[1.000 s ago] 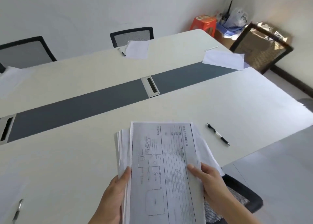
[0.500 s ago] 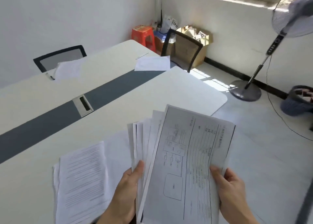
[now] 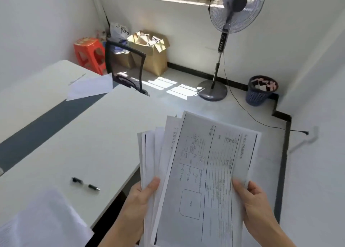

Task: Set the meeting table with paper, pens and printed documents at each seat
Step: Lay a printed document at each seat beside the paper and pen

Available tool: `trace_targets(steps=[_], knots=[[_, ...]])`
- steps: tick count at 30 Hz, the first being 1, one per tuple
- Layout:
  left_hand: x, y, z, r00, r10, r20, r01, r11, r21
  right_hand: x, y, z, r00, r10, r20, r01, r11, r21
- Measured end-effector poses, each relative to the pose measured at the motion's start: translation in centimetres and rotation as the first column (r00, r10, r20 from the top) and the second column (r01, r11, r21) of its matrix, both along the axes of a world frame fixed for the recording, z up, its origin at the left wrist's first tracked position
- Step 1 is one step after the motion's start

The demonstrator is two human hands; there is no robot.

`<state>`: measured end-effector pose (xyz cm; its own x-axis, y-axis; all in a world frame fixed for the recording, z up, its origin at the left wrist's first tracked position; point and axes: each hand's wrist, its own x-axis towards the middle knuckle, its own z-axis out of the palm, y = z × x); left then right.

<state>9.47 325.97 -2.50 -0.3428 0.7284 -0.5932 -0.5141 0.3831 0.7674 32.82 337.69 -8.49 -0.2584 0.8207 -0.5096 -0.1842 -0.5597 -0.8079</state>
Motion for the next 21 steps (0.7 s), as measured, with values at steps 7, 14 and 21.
trace_targets(steps=[7, 14, 21], knots=[[-0.7, 10.0, -1.6, 1.000, -0.010, 0.010, 0.010, 1.000, -0.019, 0.2, 8.9, -0.6, 0.996, -0.073, -0.053, 0.069, 0.994, -0.087], [-5.5, 22.4, -1.0, 0.993, 0.002, 0.117, -0.010, 0.998, 0.065, -2.2, 21.7, -1.0, 0.983, -0.173, -0.063, 0.157, 0.967, -0.203], [-10.3, 33.5, 0.8, 0.988, -0.008, 0.154, -0.011, 0.992, 0.123, -5.3, 33.5, -0.3, 0.983, -0.165, -0.084, 0.140, 0.959, -0.245]])
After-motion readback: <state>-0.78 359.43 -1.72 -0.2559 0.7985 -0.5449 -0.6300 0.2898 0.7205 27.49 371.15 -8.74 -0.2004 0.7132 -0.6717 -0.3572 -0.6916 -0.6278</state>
